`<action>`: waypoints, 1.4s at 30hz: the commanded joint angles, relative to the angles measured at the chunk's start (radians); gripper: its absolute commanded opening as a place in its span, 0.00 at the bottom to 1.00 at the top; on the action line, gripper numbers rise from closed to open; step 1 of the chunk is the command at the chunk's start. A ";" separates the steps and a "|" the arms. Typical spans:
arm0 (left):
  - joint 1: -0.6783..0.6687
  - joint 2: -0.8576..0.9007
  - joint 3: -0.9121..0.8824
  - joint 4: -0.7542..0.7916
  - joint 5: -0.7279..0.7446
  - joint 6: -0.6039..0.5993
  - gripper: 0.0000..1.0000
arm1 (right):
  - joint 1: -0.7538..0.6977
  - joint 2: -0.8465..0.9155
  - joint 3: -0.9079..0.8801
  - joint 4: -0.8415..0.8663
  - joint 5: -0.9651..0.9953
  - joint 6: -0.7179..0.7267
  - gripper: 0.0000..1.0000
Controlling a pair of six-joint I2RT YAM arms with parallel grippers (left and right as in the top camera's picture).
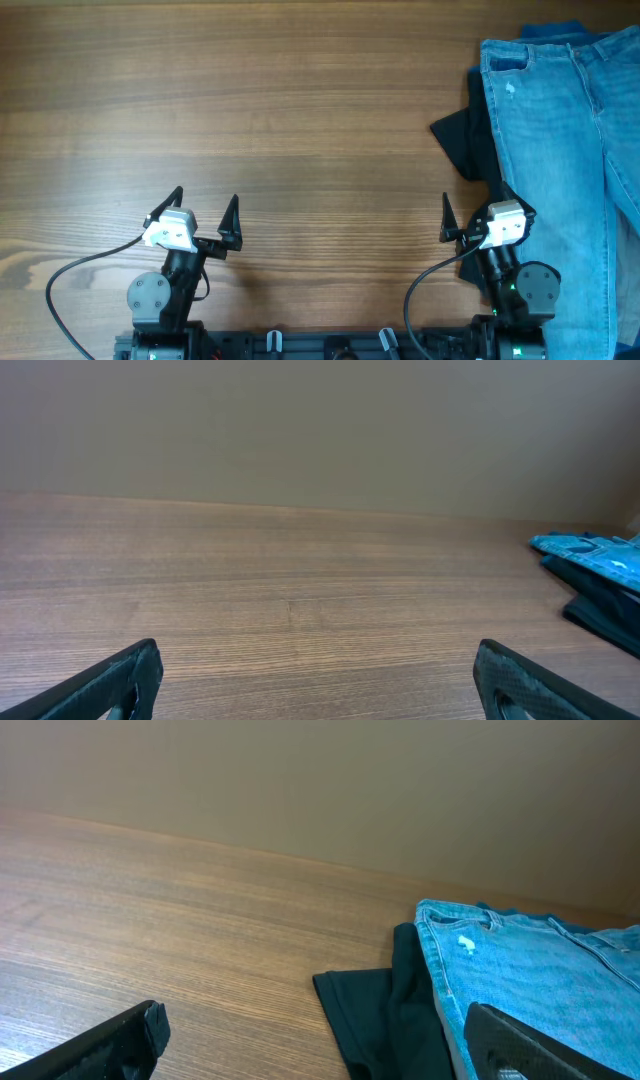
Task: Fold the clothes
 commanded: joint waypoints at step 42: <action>-0.003 0.957 1.147 -0.800 0.014 0.017 1.00 | 0.004 1.164 1.274 -0.839 -0.471 0.181 1.00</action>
